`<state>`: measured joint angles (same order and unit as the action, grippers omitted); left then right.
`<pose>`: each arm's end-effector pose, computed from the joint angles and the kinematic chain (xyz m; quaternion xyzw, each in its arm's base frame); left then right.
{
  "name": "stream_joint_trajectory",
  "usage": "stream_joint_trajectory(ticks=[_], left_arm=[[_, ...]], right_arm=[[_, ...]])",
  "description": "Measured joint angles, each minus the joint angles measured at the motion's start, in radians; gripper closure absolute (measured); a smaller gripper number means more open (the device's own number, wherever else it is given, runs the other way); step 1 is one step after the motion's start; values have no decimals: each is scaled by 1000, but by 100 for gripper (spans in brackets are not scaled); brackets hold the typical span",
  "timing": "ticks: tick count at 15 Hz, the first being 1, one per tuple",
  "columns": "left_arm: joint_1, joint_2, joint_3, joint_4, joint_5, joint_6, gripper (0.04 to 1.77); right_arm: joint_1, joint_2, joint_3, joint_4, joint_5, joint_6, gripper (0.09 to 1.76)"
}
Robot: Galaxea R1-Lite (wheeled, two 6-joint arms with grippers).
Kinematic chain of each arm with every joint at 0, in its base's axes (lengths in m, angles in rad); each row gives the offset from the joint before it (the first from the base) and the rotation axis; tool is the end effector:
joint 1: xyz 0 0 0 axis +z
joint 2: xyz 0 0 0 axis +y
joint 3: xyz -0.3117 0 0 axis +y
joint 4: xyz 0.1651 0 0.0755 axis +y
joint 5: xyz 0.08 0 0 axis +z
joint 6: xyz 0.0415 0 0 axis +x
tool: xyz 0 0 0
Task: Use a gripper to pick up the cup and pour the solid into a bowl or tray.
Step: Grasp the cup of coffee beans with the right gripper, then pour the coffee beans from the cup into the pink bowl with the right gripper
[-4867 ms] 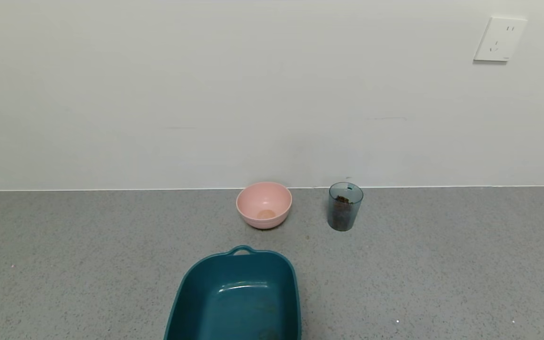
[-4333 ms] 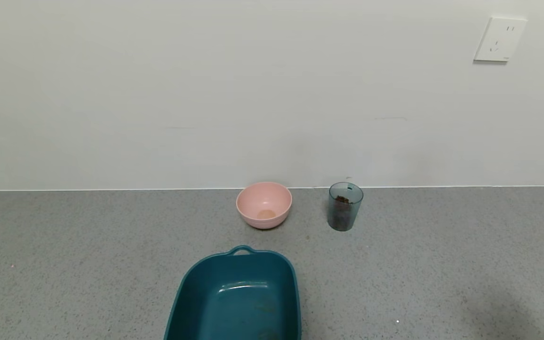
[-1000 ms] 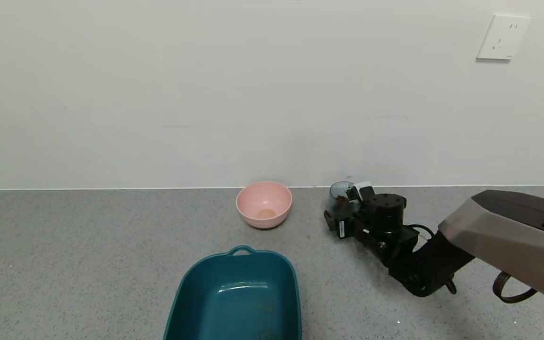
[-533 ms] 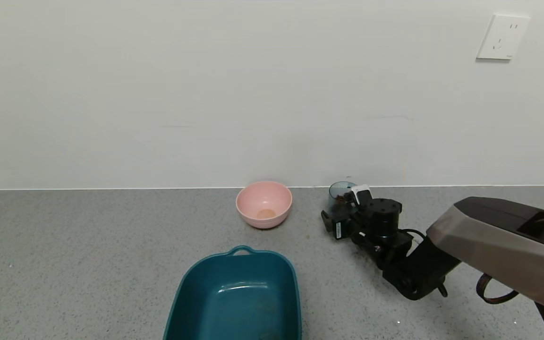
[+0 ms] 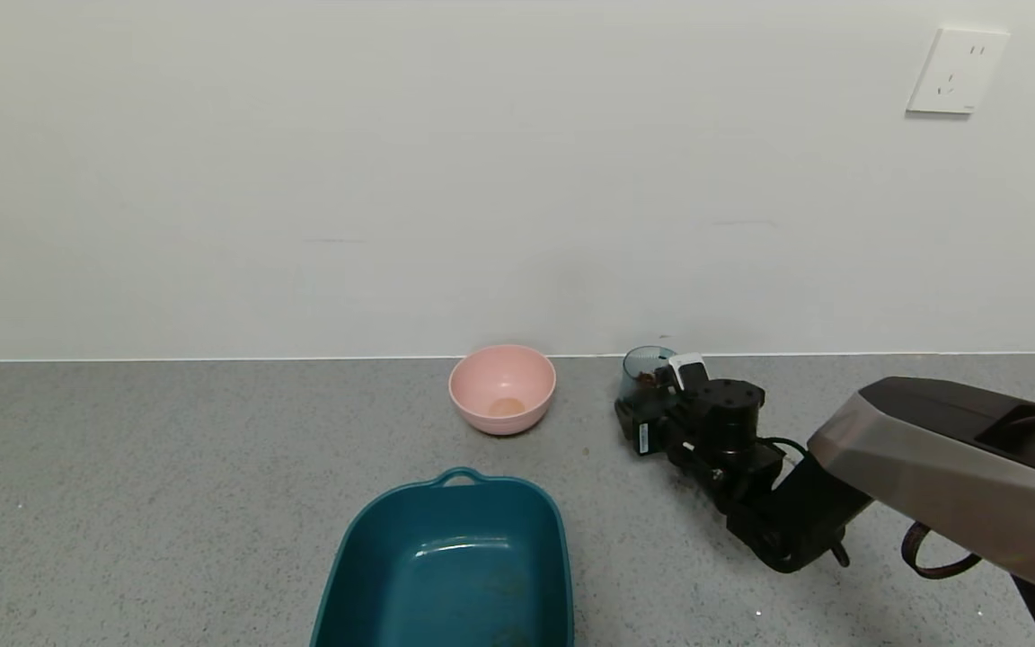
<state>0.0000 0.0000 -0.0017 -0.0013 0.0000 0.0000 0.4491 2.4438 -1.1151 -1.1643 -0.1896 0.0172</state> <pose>-0.0252 0.0000 0.0761 0.0000 -0.0015 0.0000 1.0000 0.4276 0.1974 0.0383 -0.0173 0.0791 0.1283 0.9884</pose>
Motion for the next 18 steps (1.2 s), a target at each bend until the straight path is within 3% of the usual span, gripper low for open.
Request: stream_joint_trajectory(ticks=[2,12,18], left_arm=[[0,0,0,0,0,0,6],[0,0,0,0,0,0,6],[0,0,0,0,0,0,6]], right_arm=[[0,0,1,1,0,-1,51],[0,-10,10,7,1,-2,52],[3,-77,15,89,0,-2,52]])
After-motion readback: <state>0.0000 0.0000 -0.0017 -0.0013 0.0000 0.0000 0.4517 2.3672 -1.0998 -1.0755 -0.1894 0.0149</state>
